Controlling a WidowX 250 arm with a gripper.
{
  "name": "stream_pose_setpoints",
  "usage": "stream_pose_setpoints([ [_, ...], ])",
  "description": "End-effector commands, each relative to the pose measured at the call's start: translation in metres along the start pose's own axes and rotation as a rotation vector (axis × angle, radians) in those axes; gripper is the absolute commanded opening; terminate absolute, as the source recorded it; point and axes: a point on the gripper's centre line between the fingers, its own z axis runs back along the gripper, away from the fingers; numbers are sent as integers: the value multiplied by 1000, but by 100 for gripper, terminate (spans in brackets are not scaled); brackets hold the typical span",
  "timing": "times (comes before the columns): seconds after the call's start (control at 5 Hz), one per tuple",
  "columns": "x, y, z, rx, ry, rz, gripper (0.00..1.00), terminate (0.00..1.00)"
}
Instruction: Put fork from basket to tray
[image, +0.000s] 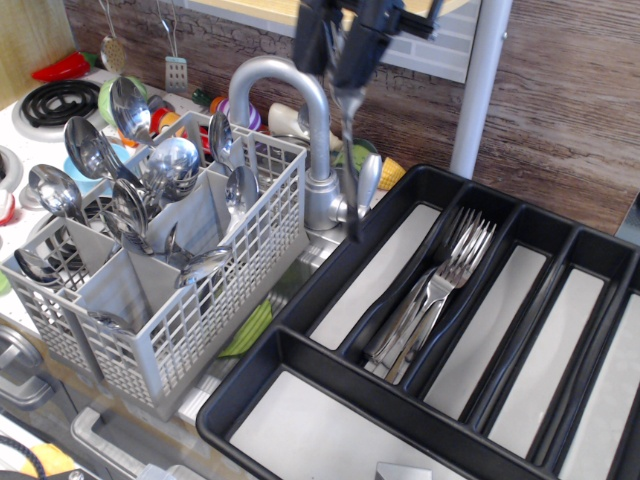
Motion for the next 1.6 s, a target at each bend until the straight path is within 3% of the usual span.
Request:
stream_pose_setpoints([
  [0.0, 18, -16, -2, -75, -28, 28, 0, 0],
  [0.4, 44, -11, -51, -173, -36, 70, 0, 0],
  [0.6, 53, 2, -63, -183, -41, 49, 0, 0],
  [0.8, 57, 8, -72, -236, -38, 33, 0, 0],
  [1.2, 52, -10, -82, -231, -133, 60, 0, 0],
  [1.4, 71, -27, -88, -255, -269, 54, 100, 0],
])
